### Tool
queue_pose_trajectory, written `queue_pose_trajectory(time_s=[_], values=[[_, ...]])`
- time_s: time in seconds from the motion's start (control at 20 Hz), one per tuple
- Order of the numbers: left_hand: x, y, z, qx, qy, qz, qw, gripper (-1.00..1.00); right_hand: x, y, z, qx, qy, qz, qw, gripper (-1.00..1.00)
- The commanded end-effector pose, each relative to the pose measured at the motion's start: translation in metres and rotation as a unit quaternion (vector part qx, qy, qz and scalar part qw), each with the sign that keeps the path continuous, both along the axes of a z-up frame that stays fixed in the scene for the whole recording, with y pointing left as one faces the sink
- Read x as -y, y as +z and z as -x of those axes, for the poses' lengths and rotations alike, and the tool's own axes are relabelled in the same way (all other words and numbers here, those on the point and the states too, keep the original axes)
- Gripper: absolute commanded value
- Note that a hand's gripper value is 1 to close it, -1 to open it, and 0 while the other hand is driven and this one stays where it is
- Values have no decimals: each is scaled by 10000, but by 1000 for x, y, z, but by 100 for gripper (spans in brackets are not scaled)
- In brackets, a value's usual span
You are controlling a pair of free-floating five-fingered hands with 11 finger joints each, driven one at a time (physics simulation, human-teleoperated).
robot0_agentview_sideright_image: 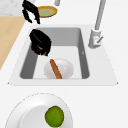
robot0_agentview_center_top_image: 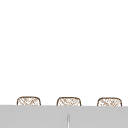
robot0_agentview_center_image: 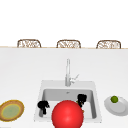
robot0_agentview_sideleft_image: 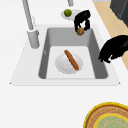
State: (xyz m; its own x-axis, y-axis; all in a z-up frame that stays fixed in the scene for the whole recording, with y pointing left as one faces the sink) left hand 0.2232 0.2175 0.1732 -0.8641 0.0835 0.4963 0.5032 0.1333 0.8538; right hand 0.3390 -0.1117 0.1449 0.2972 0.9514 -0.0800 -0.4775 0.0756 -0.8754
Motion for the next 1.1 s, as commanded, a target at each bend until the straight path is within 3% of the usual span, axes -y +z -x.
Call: queue_pose_trajectory(time_s=[0.0, 0.35, 0.5, 0.65, 0.85, 1.05], values=[[0, 0, 0, 0, 0, 0, 10000, 0, -27, -31, 4, 95, 111, -124, 9998, 100], [0, 0, 0, 0, 0, 0, 10000, 0, -80, -88, -10, -12, 4, -6, 10000, 100], [0, 0, 0, 0, 0, 0, 10000, 0, -83, -115, -21, 33, 29, 20, 10000, 100], [0, 0, 0, 0, 0, 0, 10000, 0, -89, -138, -38, 115, 41, -144, 9998, 100], [0, 0, 0, 0, 0, 0, 10000, 0, -89, -150, -71, 100, 53, -230, 9997, 100], [0, 0, 0, 0, 0, 0, 10000, 0, -92, -182, -96, 165, 114, -109, 9997, 100]])
